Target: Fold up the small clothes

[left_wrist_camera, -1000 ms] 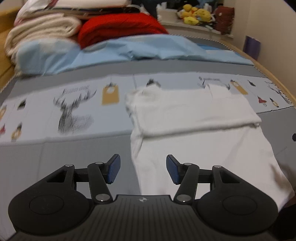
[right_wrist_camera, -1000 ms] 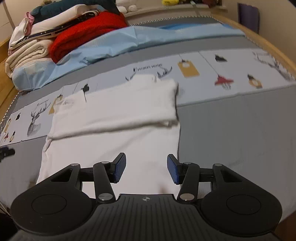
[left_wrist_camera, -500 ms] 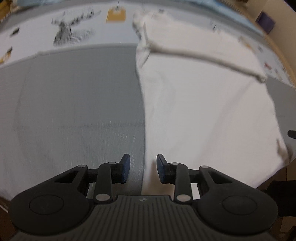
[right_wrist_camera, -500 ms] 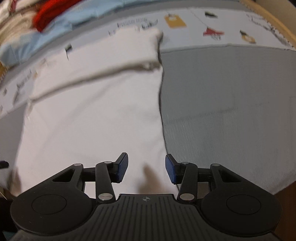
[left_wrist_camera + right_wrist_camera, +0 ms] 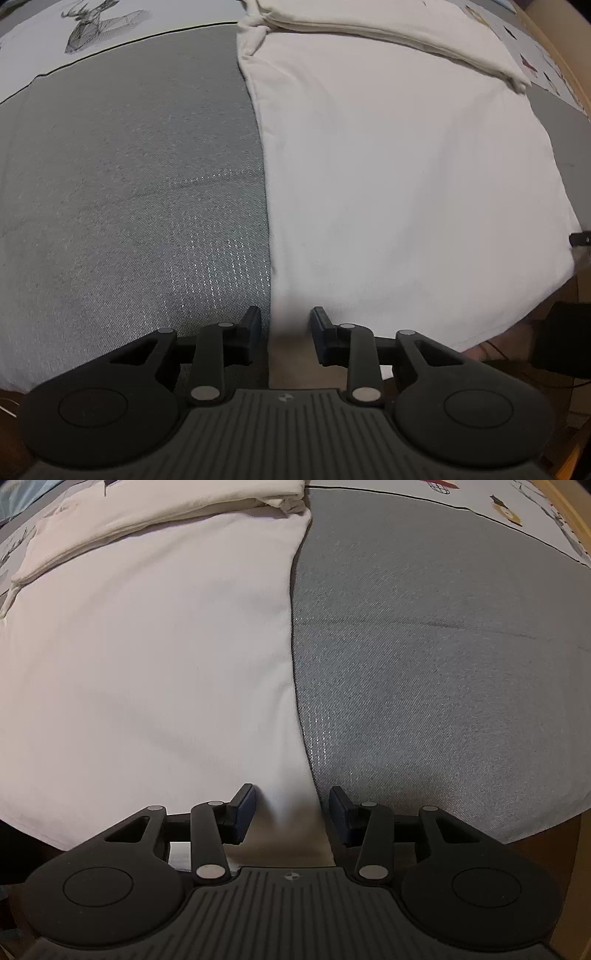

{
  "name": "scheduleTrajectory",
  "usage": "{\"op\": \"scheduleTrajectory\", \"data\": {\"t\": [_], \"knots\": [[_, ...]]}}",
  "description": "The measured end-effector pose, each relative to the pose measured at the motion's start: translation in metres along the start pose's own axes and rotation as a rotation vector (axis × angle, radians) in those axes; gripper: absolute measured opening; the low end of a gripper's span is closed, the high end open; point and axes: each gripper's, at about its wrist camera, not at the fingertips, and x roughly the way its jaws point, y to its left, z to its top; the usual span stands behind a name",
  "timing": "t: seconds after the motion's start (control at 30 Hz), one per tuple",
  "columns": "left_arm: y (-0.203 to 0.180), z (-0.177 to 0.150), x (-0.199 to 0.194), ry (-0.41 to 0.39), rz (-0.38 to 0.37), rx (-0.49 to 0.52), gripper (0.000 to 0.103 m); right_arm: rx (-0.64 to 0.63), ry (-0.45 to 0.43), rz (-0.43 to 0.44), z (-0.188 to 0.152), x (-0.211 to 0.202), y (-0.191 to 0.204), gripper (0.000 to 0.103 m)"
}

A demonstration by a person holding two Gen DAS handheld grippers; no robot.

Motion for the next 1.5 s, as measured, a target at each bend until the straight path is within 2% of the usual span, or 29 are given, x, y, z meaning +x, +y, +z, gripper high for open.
{"op": "scheduleTrajectory", "data": {"t": [0.03, 0.1, 0.13, 0.17, 0.3, 0.4, 0.5, 0.6, 0.77, 0.87, 1.03, 1.2, 1.27, 1.4, 1.5], "knots": [[-0.001, -0.001, 0.000, -0.001, -0.005, 0.005, 0.023, -0.003, 0.001, 0.001, -0.001, 0.000, 0.001, 0.046], [-0.004, -0.003, -0.001, -0.003, -0.014, 0.021, 0.013, -0.010, 0.004, 0.012, -0.003, 0.000, 0.003, 0.038], [-0.006, -0.003, -0.001, -0.005, -0.016, 0.031, 0.006, -0.013, 0.004, 0.023, -0.004, 0.000, 0.003, 0.026], [-0.008, -0.005, -0.002, -0.009, -0.017, 0.046, 0.005, -0.014, 0.003, 0.035, -0.004, -0.001, 0.004, 0.006], [-0.012, -0.009, -0.014, -0.040, -0.038, 0.069, 0.004, -0.009, -0.037, 0.109, -0.003, -0.012, 0.006, 0.005], [-0.017, -0.003, -0.039, -0.093, -0.040, 0.130, 0.004, 0.012, -0.118, 0.177, 0.000, -0.041, 0.007, 0.005], [-0.017, -0.010, -0.079, -0.167, -0.040, 0.199, 0.003, 0.003, -0.218, 0.233, 0.004, -0.082, 0.002, 0.004], [-0.013, -0.026, -0.121, -0.234, -0.064, 0.221, 0.003, -0.007, -0.293, 0.269, -0.002, -0.120, -0.004, 0.004], [-0.011, -0.063, -0.194, -0.348, -0.093, 0.273, 0.003, 0.008, -0.377, 0.364, -0.039, -0.174, -0.032, 0.004], [-0.008, -0.071, -0.214, -0.385, -0.090, 0.264, 0.003, 0.042, -0.443, 0.418, -0.052, -0.199, -0.050, 0.004], [0.006, -0.017, -0.195, -0.394, -0.056, 0.183, 0.003, 0.106, -0.467, 0.417, -0.018, -0.190, -0.057, 0.004], [0.028, 0.068, -0.134, -0.347, -0.001, 0.106, 0.003, 0.107, -0.446, 0.340, 0.047, -0.150, -0.039, 0.004], [0.036, 0.096, -0.108, -0.303, 0.016, 0.058, 0.003, 0.115, -0.422, 0.316, 0.072, -0.130, -0.032, 0.004], [0.043, 0.125, -0.074, -0.252, 0.029, 0.032, 0.003, 0.160, -0.365, 0.262, 0.119, -0.087, -0.022, 0.004], [0.041, 0.140, -0.068, -0.258, 0.018, 0.019, 0.003, 0.157, -0.332, 0.225, 0.140, -0.060, -0.016, 0.004]]}}
